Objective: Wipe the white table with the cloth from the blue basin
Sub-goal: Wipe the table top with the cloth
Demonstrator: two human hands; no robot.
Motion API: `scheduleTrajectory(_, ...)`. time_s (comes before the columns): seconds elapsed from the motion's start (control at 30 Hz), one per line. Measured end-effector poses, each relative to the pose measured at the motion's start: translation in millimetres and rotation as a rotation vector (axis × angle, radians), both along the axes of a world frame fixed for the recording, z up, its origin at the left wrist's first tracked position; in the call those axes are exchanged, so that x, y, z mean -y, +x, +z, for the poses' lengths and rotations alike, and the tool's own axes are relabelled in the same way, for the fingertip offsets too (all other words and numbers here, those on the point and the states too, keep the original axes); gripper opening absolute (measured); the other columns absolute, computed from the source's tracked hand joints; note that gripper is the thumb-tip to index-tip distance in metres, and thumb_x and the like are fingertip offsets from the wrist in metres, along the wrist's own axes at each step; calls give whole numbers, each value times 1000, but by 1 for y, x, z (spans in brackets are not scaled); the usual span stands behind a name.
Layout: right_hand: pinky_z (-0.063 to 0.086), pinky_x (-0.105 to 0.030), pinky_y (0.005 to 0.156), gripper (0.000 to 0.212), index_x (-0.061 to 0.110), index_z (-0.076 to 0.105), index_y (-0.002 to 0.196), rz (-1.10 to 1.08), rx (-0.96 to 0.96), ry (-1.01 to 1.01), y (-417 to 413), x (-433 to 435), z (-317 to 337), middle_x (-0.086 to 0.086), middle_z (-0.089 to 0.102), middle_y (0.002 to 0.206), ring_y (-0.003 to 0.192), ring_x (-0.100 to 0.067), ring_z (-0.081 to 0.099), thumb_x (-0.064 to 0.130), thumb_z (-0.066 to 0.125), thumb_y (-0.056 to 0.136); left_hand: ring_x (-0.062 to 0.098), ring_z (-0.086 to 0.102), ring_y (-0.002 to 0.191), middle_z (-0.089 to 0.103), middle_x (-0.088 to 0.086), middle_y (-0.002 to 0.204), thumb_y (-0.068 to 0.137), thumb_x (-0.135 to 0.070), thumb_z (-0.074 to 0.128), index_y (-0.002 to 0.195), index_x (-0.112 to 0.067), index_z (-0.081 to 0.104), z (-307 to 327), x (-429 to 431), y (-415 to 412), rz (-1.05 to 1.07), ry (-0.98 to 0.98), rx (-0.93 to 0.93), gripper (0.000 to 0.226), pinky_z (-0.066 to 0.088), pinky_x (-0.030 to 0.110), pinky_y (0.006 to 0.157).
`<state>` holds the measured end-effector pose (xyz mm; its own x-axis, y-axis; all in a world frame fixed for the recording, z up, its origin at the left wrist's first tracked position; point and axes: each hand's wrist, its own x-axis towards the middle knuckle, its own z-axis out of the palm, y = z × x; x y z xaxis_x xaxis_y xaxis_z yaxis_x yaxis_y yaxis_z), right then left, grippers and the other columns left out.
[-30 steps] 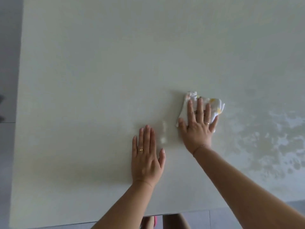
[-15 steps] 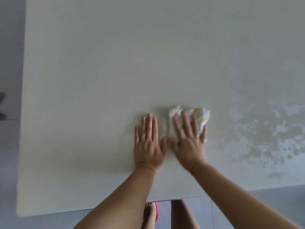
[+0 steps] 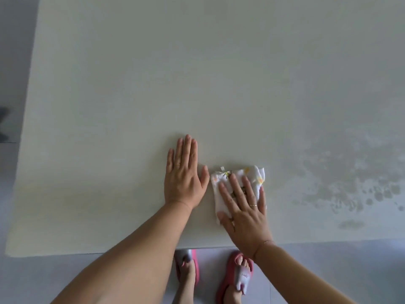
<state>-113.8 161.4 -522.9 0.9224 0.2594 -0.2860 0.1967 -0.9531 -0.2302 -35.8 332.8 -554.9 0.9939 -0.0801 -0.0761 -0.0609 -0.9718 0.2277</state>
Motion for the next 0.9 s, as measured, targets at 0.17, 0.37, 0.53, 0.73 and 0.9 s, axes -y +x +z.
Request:
scheduleTrajectory(0.17,3,-57,113,53,28,51,132,93,48,-23,18,23,13,0,43,146,141,-25,30,57,35,91,29,20,145,24,15,156,91,-39,30,148,-3,26,-2,1,-1,4,30,7,67,8,43,119)
scheduleTrajectory(0.37,-2,-52,116,66,20,28,148,-141,40,-37,17,-17,-6,-6,20,157,146,-29,6,55,25,93,30,22,145,26,16,155,93,-34,34,147,-3,30,1,7,-17,34,20,86,62,8,43,119)
scheduleTrajectory(0.53,7,-51,117,60,23,30,148,-6,143,-72,26,38,-17,-6,25,156,145,-29,15,51,30,94,30,27,143,31,16,153,93,-29,34,144,-1,36,-3,13,-66,-21,20,95,58,18,45,117)
scheduleTrajectory(0.73,-7,-48,116,64,25,18,150,-477,105,-103,17,35,-19,-5,12,159,147,-28,3,53,20,92,28,22,145,28,15,155,91,-28,34,146,-2,31,-3,14,-69,-7,28,51,61,15,44,118)
scheduleTrajectory(0.9,12,-54,115,60,26,32,147,30,129,-12,-41,-8,-17,-4,26,155,145,-30,15,47,40,92,28,21,145,25,14,156,92,-25,30,148,-3,28,0,12,-68,-17,45,12,60,15,44,118)
